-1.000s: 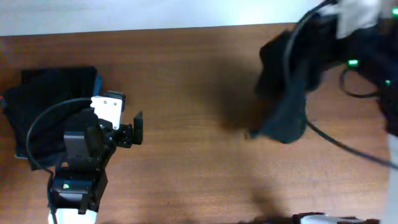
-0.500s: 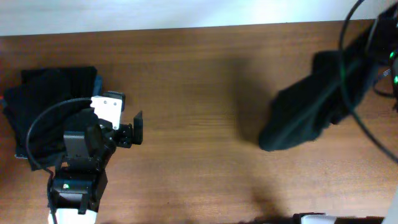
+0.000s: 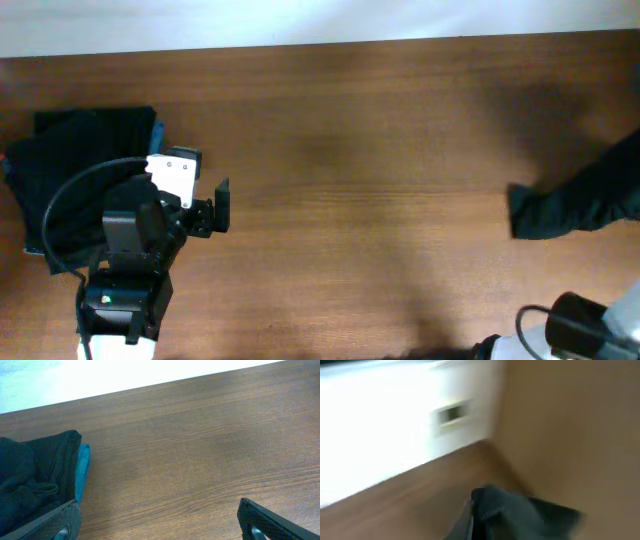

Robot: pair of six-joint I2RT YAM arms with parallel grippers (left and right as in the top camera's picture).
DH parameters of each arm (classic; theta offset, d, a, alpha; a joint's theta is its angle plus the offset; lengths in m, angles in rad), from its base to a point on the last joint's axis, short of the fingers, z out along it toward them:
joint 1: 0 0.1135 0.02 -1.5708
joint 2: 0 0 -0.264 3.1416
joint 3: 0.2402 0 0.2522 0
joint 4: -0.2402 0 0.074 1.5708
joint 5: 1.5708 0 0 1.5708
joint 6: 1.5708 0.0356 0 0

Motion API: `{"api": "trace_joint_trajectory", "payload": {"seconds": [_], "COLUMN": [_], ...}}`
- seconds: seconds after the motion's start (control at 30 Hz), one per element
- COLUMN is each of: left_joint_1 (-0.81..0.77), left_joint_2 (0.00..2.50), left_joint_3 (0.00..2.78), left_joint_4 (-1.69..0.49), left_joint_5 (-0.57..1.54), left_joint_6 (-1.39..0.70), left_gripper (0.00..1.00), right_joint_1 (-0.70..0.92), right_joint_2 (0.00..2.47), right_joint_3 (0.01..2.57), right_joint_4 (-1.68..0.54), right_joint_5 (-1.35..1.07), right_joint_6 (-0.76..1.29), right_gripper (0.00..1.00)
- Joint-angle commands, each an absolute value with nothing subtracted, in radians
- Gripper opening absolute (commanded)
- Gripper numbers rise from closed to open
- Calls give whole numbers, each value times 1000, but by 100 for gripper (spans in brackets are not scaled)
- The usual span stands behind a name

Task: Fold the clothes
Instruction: 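Drag the black t-shirt with the right gripper to the table center, then grasp the t-shirt with the left gripper and lift it up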

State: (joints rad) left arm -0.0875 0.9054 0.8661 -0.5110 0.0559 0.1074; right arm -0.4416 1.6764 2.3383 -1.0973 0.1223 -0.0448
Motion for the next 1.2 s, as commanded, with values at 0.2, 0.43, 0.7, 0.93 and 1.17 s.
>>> {"api": "trace_joint_trajectory", "payload": {"seconds": [0.2,0.43,0.7,0.93,1.17], "left_joint_1": [-84,-84,-84,-87,-180], "left_joint_2": [909,909,913,1084,1530], "left_joint_3": [887,888,887,888,1028], "left_joint_4": [-507,-506,-490,-316,-202], "left_joint_5": [65,64,64,235,458], "left_joint_6": [94,95,95,-4,-138], "left_gripper": [99,99,99,99,99], "right_joint_1": [83,225,114,9,-72], "right_joint_2": [1768,1801,1781,1782,1782], "right_joint_3": [2346,2344,2343,2343,2338], "right_joint_4": [-1466,-1477,-1459,-1541,-1583], "right_joint_5": [-384,28,128,128,0], "right_joint_6": [-674,-560,-330,-119,-114], "right_gripper": [5,33,51,53,55]}}
